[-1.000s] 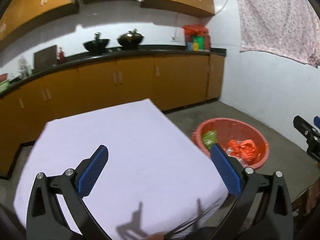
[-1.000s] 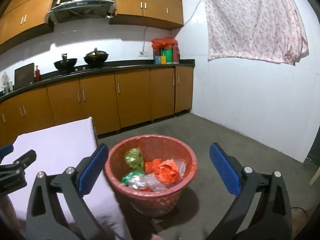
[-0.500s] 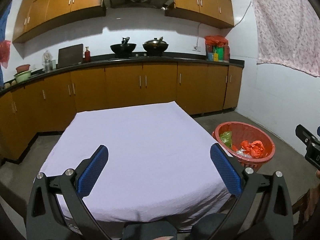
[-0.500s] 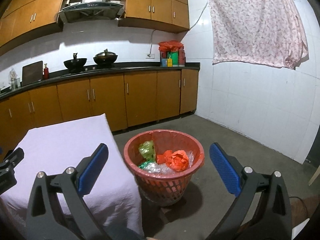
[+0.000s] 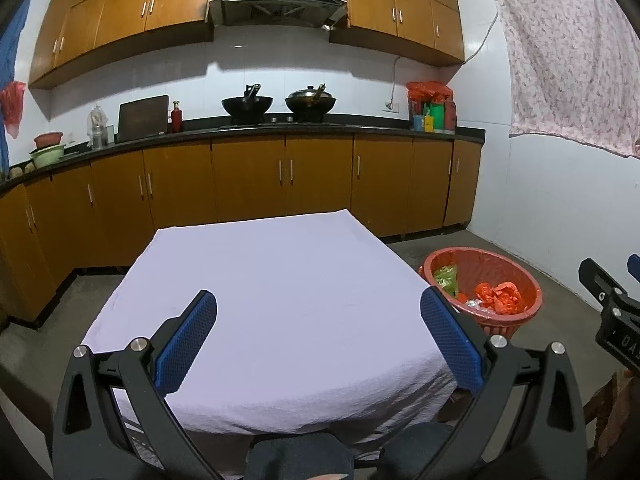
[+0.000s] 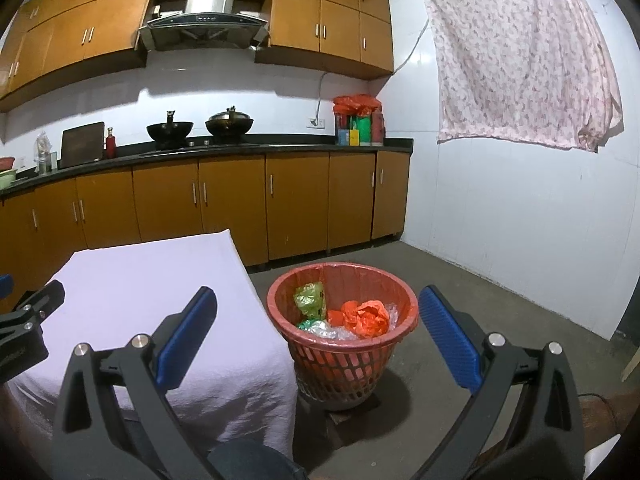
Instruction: Collect trash
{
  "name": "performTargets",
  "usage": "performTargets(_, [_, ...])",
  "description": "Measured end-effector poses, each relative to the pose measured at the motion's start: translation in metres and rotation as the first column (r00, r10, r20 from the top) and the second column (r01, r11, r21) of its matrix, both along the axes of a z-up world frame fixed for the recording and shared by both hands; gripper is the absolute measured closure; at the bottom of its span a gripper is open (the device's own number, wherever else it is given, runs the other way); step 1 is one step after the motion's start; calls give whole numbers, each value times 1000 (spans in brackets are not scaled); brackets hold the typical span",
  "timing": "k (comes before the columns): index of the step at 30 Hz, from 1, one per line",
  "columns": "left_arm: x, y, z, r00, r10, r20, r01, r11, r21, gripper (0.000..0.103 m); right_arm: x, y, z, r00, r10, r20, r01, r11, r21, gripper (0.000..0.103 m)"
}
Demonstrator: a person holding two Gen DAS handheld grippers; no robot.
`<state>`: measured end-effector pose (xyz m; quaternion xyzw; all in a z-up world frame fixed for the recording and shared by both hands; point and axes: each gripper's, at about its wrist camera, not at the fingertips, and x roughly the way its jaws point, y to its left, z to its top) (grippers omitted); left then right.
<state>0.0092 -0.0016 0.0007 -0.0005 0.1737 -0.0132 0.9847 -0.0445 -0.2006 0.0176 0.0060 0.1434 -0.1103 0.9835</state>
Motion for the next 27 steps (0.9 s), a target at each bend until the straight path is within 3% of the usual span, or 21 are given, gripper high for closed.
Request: performTargets(27, [-18,7,3,1000,-5,28,6,1000,-6,2,-8,2,-2,1000,-9,7,8,1000,19,4])
